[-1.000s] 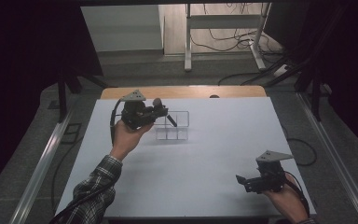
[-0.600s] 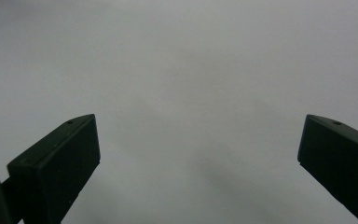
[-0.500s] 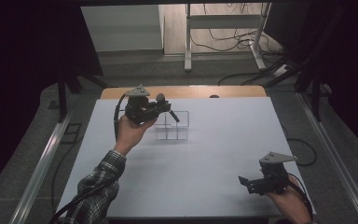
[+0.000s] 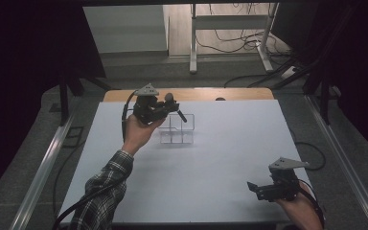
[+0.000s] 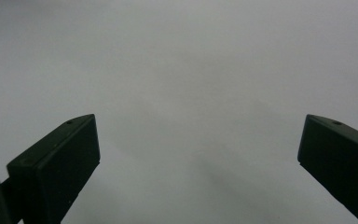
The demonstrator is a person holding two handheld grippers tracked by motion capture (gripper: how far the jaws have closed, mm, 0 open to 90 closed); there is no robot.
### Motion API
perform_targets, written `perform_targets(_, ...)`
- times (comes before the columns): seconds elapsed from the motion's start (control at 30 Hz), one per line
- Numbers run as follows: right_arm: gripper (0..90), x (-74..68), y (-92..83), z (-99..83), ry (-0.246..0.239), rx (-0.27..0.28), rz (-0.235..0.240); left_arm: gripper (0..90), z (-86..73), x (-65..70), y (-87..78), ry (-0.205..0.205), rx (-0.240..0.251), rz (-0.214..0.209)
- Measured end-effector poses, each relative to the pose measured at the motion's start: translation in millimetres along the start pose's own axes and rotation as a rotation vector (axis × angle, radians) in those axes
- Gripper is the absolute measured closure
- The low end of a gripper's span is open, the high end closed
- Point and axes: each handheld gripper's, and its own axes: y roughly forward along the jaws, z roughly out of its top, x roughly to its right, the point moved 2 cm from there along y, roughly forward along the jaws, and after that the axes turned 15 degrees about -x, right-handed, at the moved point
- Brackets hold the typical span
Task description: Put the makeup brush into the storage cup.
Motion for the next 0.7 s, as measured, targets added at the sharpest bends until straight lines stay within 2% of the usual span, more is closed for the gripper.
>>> perform_targets(0.7,0.0,1.6,-2.6,-3.5,0.008,0.006,0.000,76.9,9.7,-1.6,22.6,0.007,-0.021,0.015)
